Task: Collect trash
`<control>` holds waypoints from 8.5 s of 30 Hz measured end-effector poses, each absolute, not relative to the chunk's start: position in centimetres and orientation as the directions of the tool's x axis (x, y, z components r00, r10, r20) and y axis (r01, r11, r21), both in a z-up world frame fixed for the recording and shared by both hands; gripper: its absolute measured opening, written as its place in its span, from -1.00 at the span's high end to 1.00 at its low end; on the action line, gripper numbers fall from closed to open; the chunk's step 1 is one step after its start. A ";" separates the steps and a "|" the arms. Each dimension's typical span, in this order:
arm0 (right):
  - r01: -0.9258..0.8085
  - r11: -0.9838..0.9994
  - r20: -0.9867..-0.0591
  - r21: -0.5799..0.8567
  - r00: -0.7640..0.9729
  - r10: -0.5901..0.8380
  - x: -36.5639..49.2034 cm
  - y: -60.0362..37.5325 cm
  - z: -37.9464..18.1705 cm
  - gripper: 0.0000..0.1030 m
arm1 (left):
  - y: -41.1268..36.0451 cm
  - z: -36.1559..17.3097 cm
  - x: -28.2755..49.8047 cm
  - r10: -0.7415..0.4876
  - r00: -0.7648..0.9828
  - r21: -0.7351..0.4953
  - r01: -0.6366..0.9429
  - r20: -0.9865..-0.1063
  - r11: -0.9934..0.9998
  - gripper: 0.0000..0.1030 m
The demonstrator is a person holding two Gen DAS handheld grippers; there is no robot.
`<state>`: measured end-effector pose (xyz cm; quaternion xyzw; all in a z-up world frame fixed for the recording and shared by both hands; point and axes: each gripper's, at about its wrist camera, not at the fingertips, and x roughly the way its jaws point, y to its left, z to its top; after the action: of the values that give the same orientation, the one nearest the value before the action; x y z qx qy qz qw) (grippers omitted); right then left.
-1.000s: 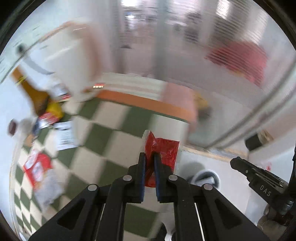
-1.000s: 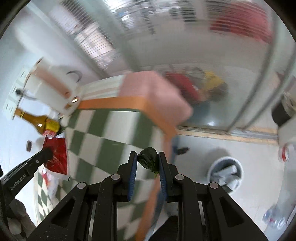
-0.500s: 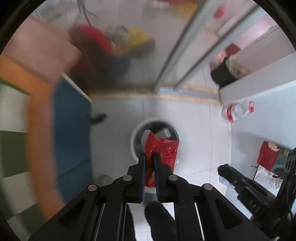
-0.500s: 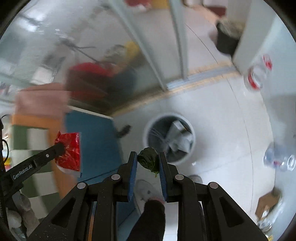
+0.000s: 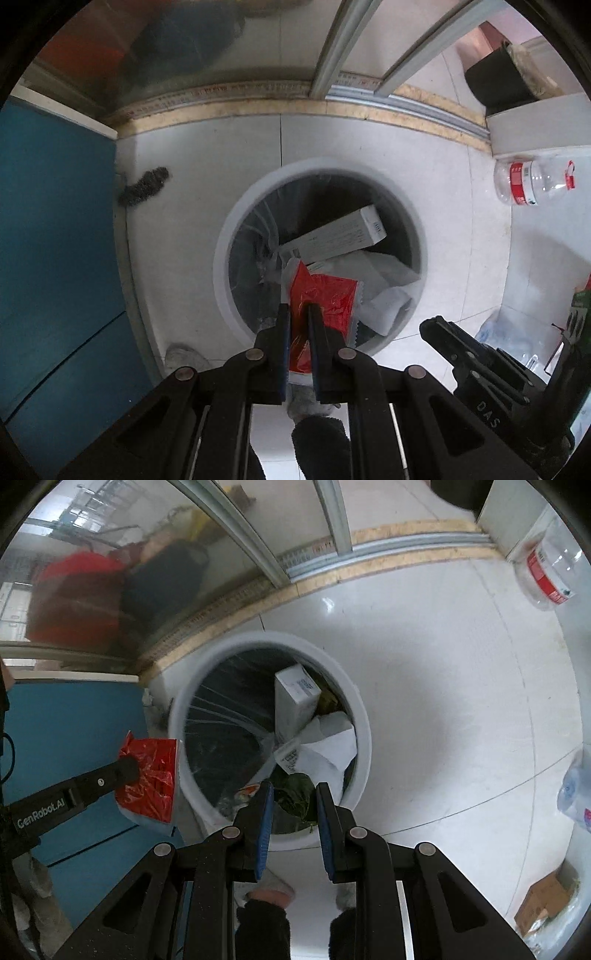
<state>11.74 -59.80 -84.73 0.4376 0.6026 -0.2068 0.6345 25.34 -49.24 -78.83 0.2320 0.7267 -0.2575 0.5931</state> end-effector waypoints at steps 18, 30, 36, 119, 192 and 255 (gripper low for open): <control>0.763 0.615 -0.980 0.200 0.146 0.138 9.9 -60.2 -74.9 -1.00 | -47.5 -66.9 25.1 0.004 0.081 0.057 0.657 -0.997 0.752 -0.96; 0.740 0.660 -0.983 0.128 0.182 -0.013 6.1 -58.7 -56.6 -1.00 | -43.7 -52.2 20.7 -0.033 0.162 0.082 0.648 -0.986 0.757 -0.96; 0.725 0.678 -0.973 0.122 0.222 -0.062 3.2 -57.0 -46.3 -1.00 | -41.8 -43.6 17.6 -0.066 0.194 0.077 0.646 -0.979 0.760 -0.96; -0.091 0.903 -0.886 0.419 0.177 0.429 52.6 -1.4 -33.7 -0.02 | 27.8 -32.6 37.5 0.161 0.325 -0.061 -0.578 -0.932 0.814 1.00; -0.204 0.878 -0.856 0.434 0.209 0.472 38.1 -6.0 -29.4 0.98 | 26.7 -36.1 20.6 -0.160 0.461 -0.477 -0.739 -0.873 0.476 -0.96; 0.761 0.543 -0.935 0.354 0.306 0.181 8.8 -59.2 -54.5 0.99 | -38.4 -46.8 25.4 -0.202 0.012 -0.167 0.516 -0.979 0.840 0.98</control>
<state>8.82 -59.20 -54.47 0.4285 0.5498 -0.2119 0.6850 25.44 -38.44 -46.83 0.1199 0.6544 -0.2562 0.7012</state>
